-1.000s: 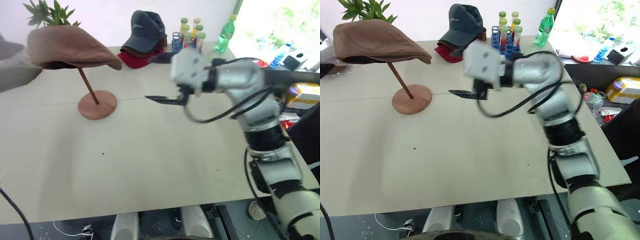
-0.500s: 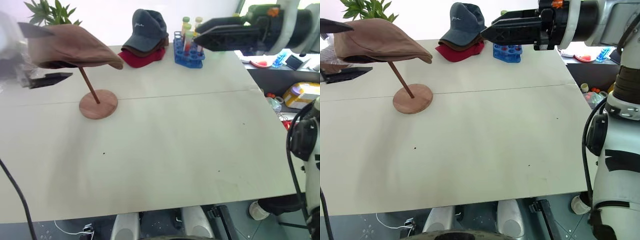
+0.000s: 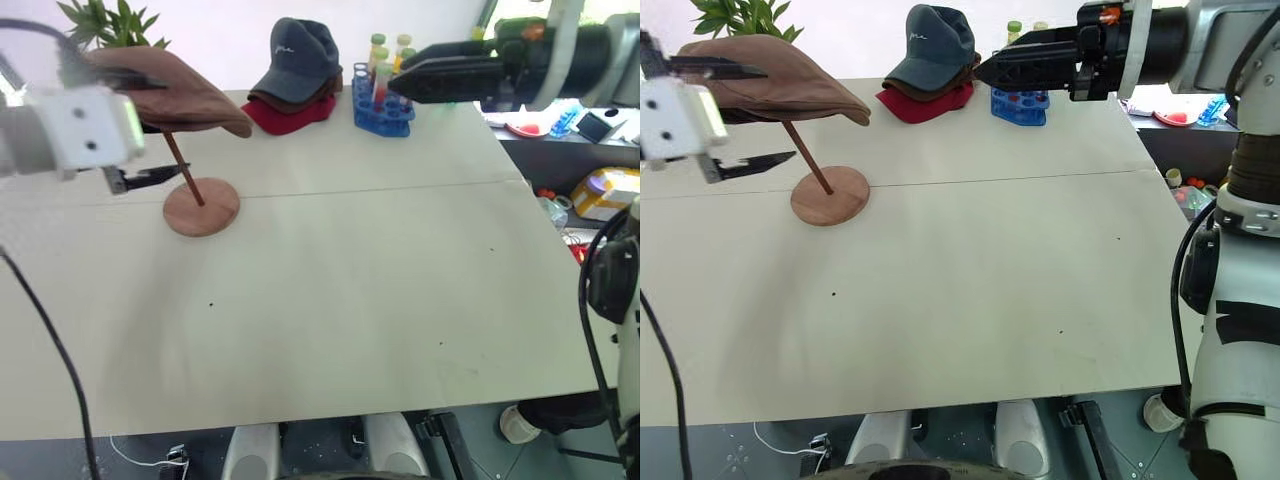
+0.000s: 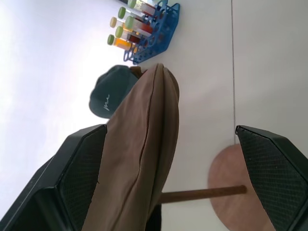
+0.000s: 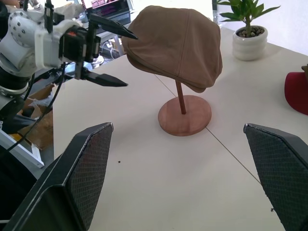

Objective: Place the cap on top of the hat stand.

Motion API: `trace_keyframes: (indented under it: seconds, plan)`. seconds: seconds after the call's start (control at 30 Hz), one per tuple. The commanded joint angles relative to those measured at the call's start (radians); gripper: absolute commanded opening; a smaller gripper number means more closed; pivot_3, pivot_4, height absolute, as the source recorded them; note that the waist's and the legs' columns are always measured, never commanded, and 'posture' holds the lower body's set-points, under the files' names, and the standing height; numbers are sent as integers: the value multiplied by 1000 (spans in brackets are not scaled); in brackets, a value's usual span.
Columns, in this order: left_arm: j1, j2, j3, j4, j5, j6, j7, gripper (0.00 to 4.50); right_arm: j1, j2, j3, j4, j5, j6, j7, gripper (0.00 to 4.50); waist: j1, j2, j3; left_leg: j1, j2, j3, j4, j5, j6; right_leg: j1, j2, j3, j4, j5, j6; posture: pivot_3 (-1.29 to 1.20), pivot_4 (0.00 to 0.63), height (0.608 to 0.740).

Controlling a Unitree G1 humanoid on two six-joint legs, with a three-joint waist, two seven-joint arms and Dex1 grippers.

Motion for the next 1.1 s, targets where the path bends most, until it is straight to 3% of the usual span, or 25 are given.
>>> trace_keyframes:
  seconds: [0.03,0.3,0.47,0.57,0.8,1.1]
  plan:
    - [2,-23,-10,-64,106,-11,83,4500,-46,-19,-21,-12,3,-14,-4,4459,0,0,0,0,0,0,0,0,0,0,0,0,0,0,0,0,150,728]
    - [-38,-95,-108,-61,391,-38,252,4500,-39,-5,-25,-15,5,-22,-24,4459,0,0,0,1,1,0,0,0,0,0,1,0,1,0,0,0,150,728]
    - [-54,-117,-144,-33,486,-69,285,4500,-36,2,-29,-16,7,-23,-40,4459,0,0,0,0,1,0,0,0,0,0,1,1,1,0,0,0,150,728]
    - [-57,-146,-145,-54,498,-58,282,3621,-30,3,-33,-17,8,-22,-48,4500,0,0,0,1,1,0,0,0,0,0,2,1,1,0,0,0,150,728]
    - [-21,-136,-87,-91,517,-39,277,52,-17,-13,-14,-41,8,-34,-30,4500,-1,0,0,1,1,0,0,0,0,0,2,1,1,0,0,0,150,728]
    - [132,-134,120,-162,506,-29,366,10,-6,-20,22,-39,-10,-83,5,4500,-3,0,0,1,2,0,0,0,0,0,2,1,2,0,0,0,150,728]
